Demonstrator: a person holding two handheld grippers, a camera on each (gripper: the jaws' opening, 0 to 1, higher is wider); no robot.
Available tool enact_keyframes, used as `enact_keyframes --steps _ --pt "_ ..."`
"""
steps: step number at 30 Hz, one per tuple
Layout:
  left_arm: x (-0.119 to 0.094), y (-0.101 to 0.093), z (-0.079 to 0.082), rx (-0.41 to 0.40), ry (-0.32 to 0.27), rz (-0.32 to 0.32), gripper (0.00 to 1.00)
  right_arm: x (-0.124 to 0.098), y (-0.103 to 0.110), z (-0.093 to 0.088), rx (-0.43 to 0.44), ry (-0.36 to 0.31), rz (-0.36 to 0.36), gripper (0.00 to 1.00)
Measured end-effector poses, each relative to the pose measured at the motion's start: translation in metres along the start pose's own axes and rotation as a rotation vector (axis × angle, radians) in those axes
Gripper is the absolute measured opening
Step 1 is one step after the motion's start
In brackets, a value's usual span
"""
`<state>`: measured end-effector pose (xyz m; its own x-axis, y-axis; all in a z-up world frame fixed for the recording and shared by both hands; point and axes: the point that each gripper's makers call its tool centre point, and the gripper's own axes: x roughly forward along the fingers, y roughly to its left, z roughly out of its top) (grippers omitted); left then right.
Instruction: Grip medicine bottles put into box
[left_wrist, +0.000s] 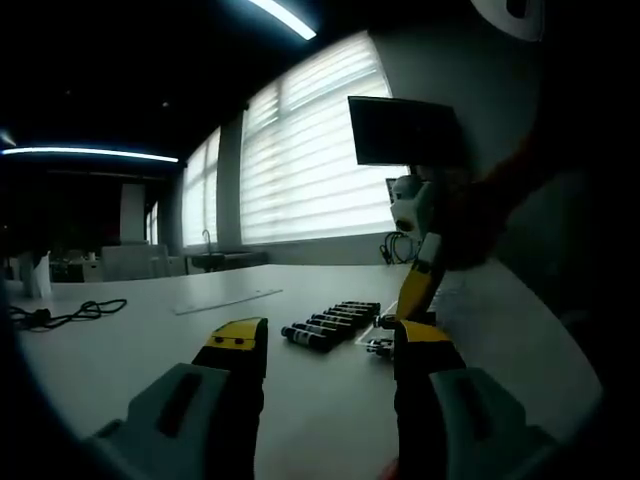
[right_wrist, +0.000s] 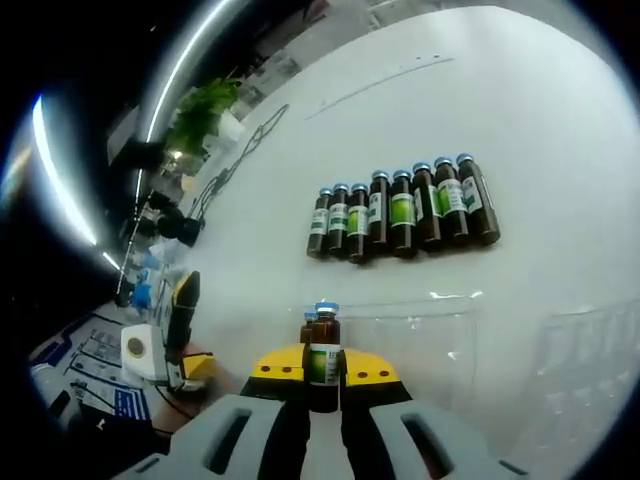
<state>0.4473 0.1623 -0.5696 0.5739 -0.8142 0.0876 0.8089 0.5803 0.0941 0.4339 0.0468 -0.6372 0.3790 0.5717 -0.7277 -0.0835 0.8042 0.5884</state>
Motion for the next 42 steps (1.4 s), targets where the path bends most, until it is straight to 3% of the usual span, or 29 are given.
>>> enact_keyframes --steps 21,23,28,33,38,42 --pt "0.000 0.000 -0.001 0.001 0.002 -0.004 0.43 0.001 0.005 -0.001 -0.009 -0.011 0.016 0.08" --pt "0.000 -0.001 -0.001 0.002 0.003 -0.005 0.43 -0.002 0.005 0.002 -0.027 -0.024 0.006 0.07" --pt "0.000 -0.001 -0.001 0.001 0.002 -0.006 0.43 -0.009 0.006 0.016 -0.166 -0.068 -0.041 0.02" --pt "0.000 0.000 -0.001 0.002 0.001 -0.005 0.43 -0.007 0.019 0.012 -0.211 -0.050 -0.020 0.00" --pt "0.000 0.000 0.000 0.002 0.000 -0.005 0.43 -0.001 0.014 0.003 -0.207 -0.009 -0.021 0.00" --pt "0.000 0.000 0.000 0.002 -0.001 -0.004 0.43 0.000 0.015 0.001 -0.139 0.008 0.013 0.00"
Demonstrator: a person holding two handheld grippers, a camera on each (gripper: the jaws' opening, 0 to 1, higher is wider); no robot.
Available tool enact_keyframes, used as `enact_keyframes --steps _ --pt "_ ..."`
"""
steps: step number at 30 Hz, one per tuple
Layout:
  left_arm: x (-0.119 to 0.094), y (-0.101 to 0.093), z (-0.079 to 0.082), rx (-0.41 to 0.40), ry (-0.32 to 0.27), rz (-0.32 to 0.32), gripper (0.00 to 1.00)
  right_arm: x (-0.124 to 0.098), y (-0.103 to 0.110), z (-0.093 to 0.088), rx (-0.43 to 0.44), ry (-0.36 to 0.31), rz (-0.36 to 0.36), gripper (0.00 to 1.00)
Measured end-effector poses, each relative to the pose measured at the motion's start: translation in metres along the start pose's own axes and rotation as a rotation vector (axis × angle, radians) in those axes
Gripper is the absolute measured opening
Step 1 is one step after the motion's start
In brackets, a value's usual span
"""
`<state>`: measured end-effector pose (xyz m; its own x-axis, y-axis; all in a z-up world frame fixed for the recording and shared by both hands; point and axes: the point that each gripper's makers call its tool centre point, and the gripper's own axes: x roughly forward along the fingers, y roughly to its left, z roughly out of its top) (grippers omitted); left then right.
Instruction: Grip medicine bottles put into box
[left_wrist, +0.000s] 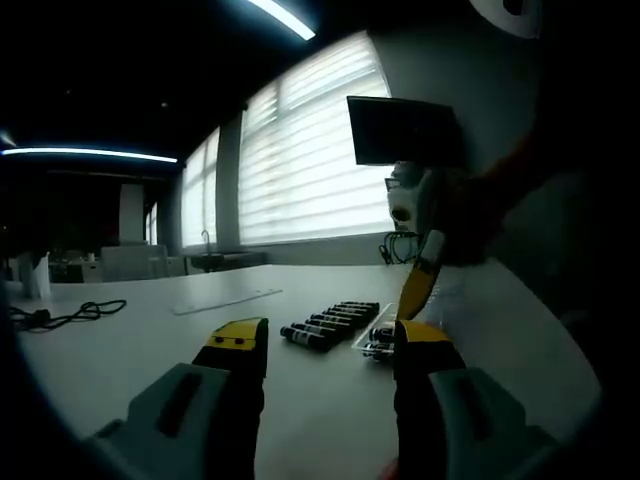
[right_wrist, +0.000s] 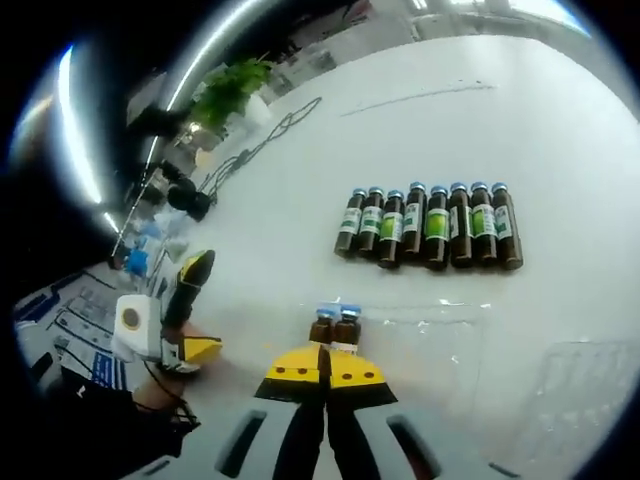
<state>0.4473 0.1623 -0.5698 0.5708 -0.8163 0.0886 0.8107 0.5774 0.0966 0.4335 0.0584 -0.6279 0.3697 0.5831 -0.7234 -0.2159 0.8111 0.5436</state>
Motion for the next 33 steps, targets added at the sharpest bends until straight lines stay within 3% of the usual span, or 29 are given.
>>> enact_keyframes --steps 4,21,33 --pt "0.0000 -0.0004 0.0000 0.001 0.000 -0.002 0.43 0.0004 -0.0006 -0.0006 0.082 0.010 0.039 0.00" --pt "0.0001 -0.0005 -0.0002 0.002 0.001 0.000 0.43 0.0046 0.0003 -0.0047 0.053 0.026 0.045 0.00" --pt "0.0001 -0.0010 -0.0001 0.003 0.002 -0.002 0.43 0.0046 -0.0007 -0.0076 0.160 0.015 0.112 0.00"
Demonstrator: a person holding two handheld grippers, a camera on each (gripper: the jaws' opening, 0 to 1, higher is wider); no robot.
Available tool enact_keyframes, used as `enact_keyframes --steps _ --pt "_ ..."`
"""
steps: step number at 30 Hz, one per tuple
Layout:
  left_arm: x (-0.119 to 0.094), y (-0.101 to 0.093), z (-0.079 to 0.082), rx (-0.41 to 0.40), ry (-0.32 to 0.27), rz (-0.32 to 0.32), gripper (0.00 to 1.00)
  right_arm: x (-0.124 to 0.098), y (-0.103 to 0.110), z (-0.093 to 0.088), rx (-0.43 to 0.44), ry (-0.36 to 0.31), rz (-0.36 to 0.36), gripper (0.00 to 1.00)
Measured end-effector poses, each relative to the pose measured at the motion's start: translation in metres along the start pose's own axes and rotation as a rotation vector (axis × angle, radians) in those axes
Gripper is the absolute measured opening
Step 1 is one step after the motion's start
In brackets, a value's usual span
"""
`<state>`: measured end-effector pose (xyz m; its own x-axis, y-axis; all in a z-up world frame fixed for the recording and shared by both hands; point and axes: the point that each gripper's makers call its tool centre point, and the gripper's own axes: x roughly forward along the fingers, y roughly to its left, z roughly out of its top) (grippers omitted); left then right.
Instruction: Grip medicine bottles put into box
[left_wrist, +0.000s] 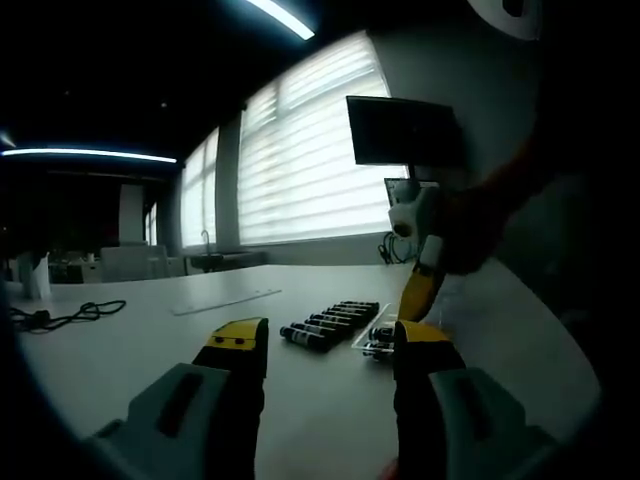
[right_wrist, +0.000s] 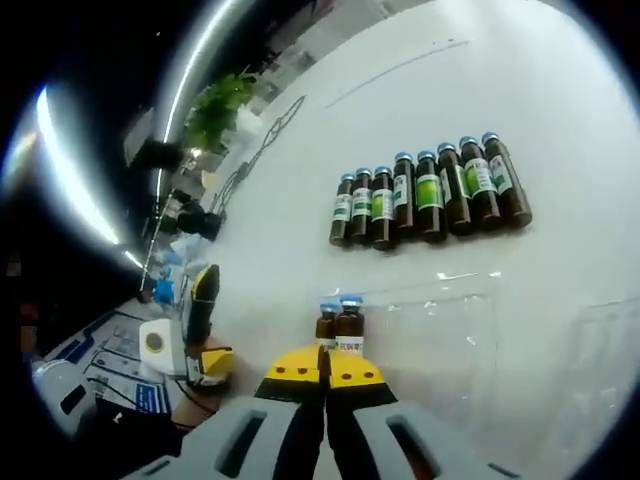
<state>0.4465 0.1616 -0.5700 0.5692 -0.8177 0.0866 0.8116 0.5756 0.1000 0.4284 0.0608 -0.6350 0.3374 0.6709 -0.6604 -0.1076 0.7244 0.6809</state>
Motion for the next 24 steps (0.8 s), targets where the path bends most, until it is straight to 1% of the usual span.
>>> enact_keyframes --steps 3,5,13,14,15,16,17,18,21,22,24 --pt "0.000 0.000 0.000 -0.001 0.001 0.002 0.43 0.000 0.003 -0.003 0.006 -0.008 0.018 0.00" --pt "0.000 0.000 0.000 0.000 0.002 0.002 0.43 0.000 0.002 -0.002 0.038 -0.012 0.035 0.00" --pt "0.000 0.000 -0.001 0.003 0.008 0.002 0.43 0.001 0.000 -0.001 0.043 -0.003 0.042 0.00" --pt "0.000 0.000 -0.001 0.003 0.008 0.002 0.43 0.002 -0.003 -0.009 0.026 0.024 0.060 0.00" --pt "0.000 0.000 -0.001 0.004 0.009 0.002 0.43 0.001 -0.015 -0.007 0.111 0.003 0.019 0.00" --pt "0.000 0.000 -0.001 0.003 0.009 0.002 0.43 0.002 -0.017 -0.007 0.118 -0.001 0.045 0.00" --pt "0.000 0.000 -0.001 0.004 0.009 0.002 0.43 0.004 -0.020 -0.008 0.100 -0.007 0.039 0.00" --pt "0.000 0.000 -0.002 0.004 0.010 0.002 0.43 0.005 -0.022 -0.009 0.101 -0.012 0.039 0.00" --pt "0.000 0.000 -0.002 0.006 0.010 0.001 0.43 0.008 -0.016 -0.010 0.079 -0.024 0.028 0.00" --pt "0.000 0.000 -0.002 0.006 0.010 0.000 0.43 0.008 -0.015 -0.009 0.079 -0.028 0.030 0.00" --pt "0.000 0.000 -0.002 0.006 0.010 0.001 0.43 0.006 -0.008 -0.004 0.079 -0.045 0.043 0.00"
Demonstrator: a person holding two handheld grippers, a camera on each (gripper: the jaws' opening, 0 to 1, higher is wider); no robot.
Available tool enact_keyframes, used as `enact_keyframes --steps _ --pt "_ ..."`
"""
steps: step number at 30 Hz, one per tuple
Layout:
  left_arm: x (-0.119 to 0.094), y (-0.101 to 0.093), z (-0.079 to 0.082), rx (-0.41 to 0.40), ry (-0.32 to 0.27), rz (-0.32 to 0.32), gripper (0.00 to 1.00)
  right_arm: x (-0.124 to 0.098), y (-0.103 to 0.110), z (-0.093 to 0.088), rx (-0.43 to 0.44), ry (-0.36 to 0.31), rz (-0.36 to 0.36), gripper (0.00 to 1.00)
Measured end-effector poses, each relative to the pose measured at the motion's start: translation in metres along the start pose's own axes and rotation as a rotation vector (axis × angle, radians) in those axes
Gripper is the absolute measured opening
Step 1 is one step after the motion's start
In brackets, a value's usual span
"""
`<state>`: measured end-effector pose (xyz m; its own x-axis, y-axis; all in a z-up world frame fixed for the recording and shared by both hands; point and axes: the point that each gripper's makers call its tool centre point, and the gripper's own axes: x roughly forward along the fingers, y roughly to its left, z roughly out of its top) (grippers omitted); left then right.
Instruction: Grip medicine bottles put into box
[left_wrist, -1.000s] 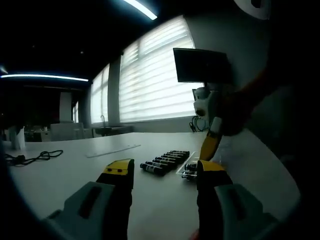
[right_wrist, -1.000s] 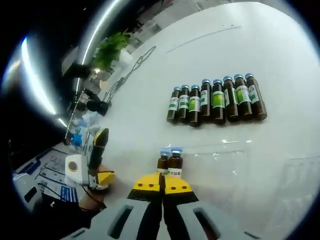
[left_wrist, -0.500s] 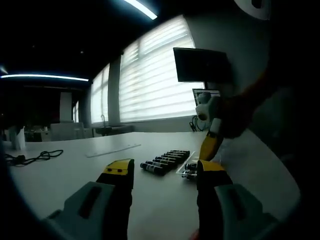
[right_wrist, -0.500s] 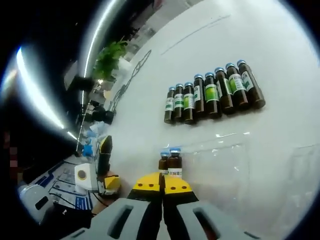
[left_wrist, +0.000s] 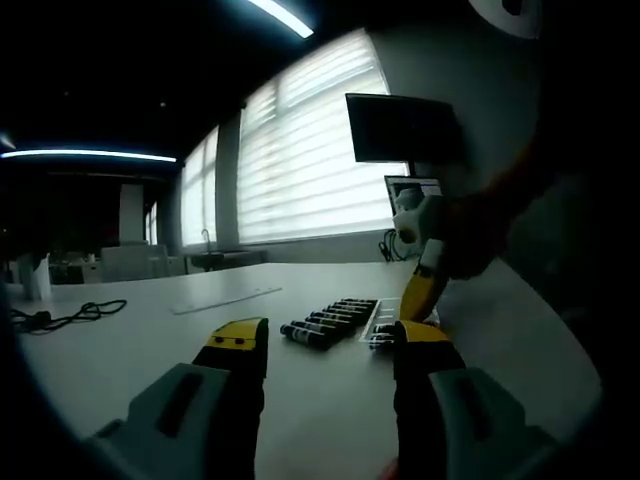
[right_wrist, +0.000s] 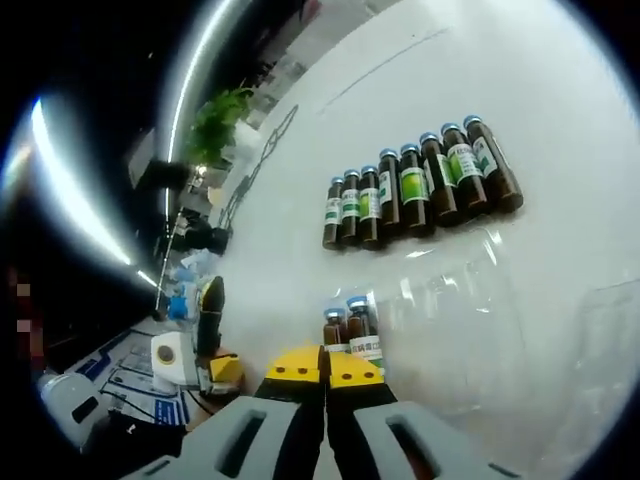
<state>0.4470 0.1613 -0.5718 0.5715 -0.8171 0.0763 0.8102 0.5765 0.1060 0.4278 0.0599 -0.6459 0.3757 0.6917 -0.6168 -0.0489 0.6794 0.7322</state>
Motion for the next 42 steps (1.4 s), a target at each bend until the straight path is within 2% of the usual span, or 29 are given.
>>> enact_keyframes --steps 5,9,14,17,26,32,35,42 --pt "0.000 -0.001 0.000 0.001 0.001 -0.003 0.43 -0.009 0.009 0.023 -0.054 -0.052 -0.018 0.00" --pt "0.000 0.000 0.000 -0.001 -0.002 -0.002 0.43 -0.016 0.007 0.039 -0.140 -0.104 -0.071 0.00" --pt "0.000 -0.001 0.001 -0.001 -0.004 -0.003 0.43 -0.021 0.010 0.052 -0.146 -0.140 -0.066 0.04" --pt "0.000 -0.001 0.001 0.000 -0.004 -0.005 0.43 -0.028 0.009 0.061 -0.176 -0.159 -0.095 0.05" --pt "0.000 -0.001 0.001 0.000 -0.006 -0.005 0.43 -0.041 0.007 0.084 -0.224 -0.195 -0.123 0.10" --pt "0.000 -0.001 0.002 -0.001 -0.009 -0.006 0.43 -0.051 -0.005 0.103 -0.236 -0.225 -0.175 0.12" --pt "0.000 -0.001 0.002 -0.001 -0.010 -0.006 0.43 -0.058 -0.019 0.115 -0.282 -0.236 -0.237 0.13" --pt "0.000 -0.001 0.003 -0.003 -0.012 -0.005 0.43 -0.066 -0.045 0.135 -0.281 -0.246 -0.315 0.14"
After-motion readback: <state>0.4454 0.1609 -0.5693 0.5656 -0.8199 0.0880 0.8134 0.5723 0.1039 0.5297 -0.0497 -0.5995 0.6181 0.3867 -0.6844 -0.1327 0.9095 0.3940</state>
